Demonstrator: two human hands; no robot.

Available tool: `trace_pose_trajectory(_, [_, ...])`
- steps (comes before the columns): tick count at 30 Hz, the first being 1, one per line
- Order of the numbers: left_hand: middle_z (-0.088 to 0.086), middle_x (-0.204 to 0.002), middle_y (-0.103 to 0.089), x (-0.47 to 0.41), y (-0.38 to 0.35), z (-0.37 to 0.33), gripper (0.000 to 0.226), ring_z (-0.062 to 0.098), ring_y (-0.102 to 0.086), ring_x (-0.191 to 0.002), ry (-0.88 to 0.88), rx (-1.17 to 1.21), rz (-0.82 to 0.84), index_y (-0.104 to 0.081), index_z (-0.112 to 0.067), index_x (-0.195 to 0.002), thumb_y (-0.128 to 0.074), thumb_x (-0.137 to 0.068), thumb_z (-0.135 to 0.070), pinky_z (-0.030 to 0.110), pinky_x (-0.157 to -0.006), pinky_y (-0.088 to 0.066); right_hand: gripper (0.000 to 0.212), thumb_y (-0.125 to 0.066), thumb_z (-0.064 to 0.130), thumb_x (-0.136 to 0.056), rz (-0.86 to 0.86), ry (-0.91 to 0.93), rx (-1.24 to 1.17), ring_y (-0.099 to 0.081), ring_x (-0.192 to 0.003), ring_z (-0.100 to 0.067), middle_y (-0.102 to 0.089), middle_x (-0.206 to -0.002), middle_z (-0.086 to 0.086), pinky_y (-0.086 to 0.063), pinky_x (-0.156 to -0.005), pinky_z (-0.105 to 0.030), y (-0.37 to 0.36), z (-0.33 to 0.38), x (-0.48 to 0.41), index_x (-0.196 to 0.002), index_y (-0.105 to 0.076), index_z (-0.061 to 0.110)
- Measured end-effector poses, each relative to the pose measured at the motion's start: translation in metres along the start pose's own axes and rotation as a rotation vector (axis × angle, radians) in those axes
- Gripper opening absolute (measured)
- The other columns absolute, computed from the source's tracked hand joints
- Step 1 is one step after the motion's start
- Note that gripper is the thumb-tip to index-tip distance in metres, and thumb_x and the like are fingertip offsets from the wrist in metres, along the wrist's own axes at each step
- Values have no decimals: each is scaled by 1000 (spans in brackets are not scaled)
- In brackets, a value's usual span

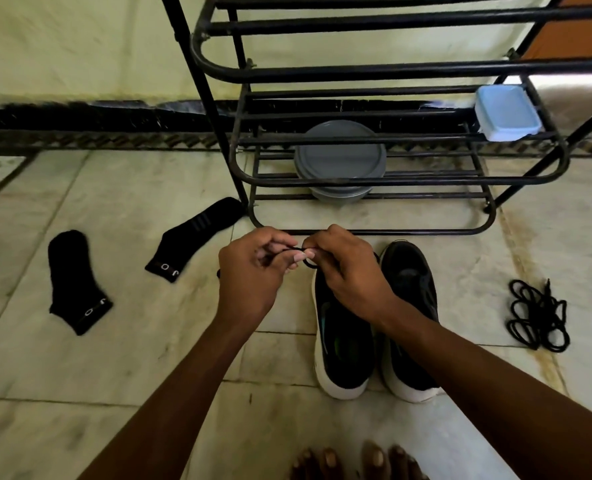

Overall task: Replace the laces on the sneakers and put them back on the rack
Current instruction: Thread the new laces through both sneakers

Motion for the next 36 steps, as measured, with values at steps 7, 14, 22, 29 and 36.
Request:
trace_pose_trajectory(7, [1,-74,-75,0,-6,-5,10,21,-73,-66,-17,-2,48,-73,-8,-85,-81,-84,-4,30,-65,-59,14,-57,10,-102,39,49,7,-60,-80,-20,-62,-89,-4,-49,-71,-40,2,2,1,-107,-69,7])
trace_pose_trajectory(14, [2,-73,-73,-2,-5,-5,8,21,-71,-63,-9,-6,46,-71,-5,-83,-79,-86,-5,26,-57,-53,19,-56,18,-104,154,69,21,-55,-79,-7,-61,-87,5,-40,-71,-18,1,3,8,-111,-71,10])
trace_pose_trajectory(22, [1,-73,-72,-5,-3,3,10,20,-71,-65,10,-37,41,-71,-13,-82,-80,-87,-11,26,-61,-52,33,-52,36,-102,123,100,199,-41,-73,-10,-42,-86,4,-35,-63,-27,-6,-4,12,-96,-66,7])
trace_pose_trajectory(29, [-4,-71,-71,-4,-2,10,12,8,-66,-65,86,11,-45,-68,-17,-83,-77,-89,-11,19,-62,-50,39,-40,37,-106,83,46,141,-45,-70,-16,-50,-82,-3,-38,-61,-35,-6,-5,12,-89,-57,7])
trace_pose_trajectory(36, [5,-88,-65,8,-24,31,14,16,-63,-86,491,800,-62,-67,-13,-86,-66,-90,-26,29,-71,-53,33,-46,23,-106,86,7,-5,-48,-61,-14,-53,-69,0,-39,-59,-34,-17,12,8,-79,-55,6])
Point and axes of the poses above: each hand's wrist, its own x-axis away from the middle knuckle, its own y-axis out of the back of the hand, z = x × y, the point moved 7 cm from there along -x, towards the middle knuckle
